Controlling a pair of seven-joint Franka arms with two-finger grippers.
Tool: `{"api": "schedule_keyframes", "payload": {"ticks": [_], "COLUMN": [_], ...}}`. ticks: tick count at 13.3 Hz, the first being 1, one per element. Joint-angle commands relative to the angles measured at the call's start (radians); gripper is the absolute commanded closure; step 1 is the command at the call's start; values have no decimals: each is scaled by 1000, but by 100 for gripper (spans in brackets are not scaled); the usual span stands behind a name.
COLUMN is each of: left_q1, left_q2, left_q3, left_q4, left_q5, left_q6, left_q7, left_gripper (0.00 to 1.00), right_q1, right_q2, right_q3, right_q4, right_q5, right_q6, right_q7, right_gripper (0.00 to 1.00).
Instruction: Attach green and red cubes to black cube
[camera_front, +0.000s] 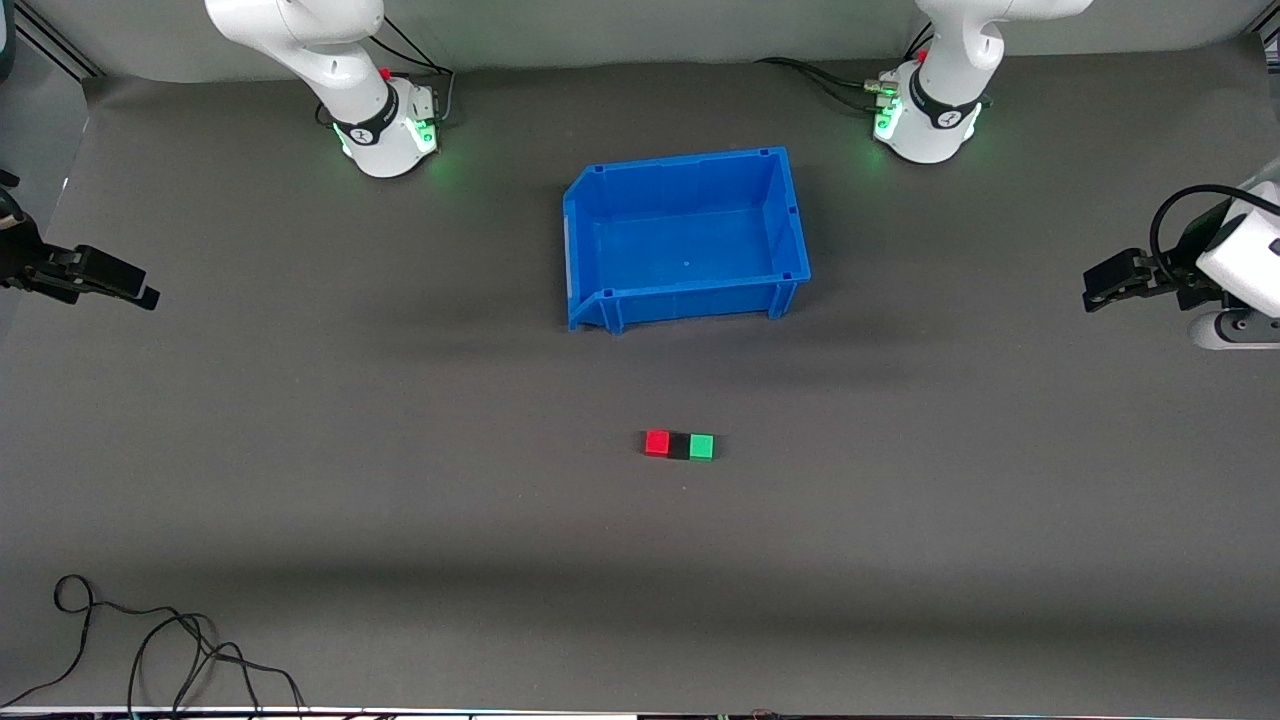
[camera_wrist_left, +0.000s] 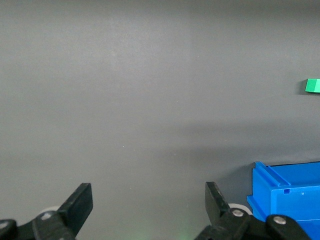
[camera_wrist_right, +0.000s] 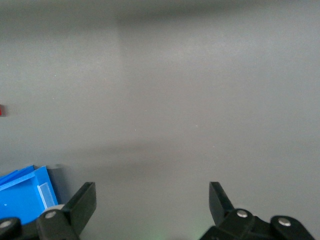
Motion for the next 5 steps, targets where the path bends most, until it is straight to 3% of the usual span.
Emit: {"api": "schedule_keyframes", "payload": {"ticks": [1,5], "left_q1": [-18,-18], "left_q2": [1,2], "left_q3": [14,14], "left_q4": [17,17], "left_q5": [5,4], "left_q6": [-21,-21], "left_q7": [10,10], "left_gripper": [0,0], "right_q1": [-19,-19], "right_q2": [-24,-23], "right_q3": [14,15], "right_q4": [-25,-27], "right_q5": [18,18], "right_q6": [20,20], "right_q7": [5,-1], "right_gripper": [0,0]}}
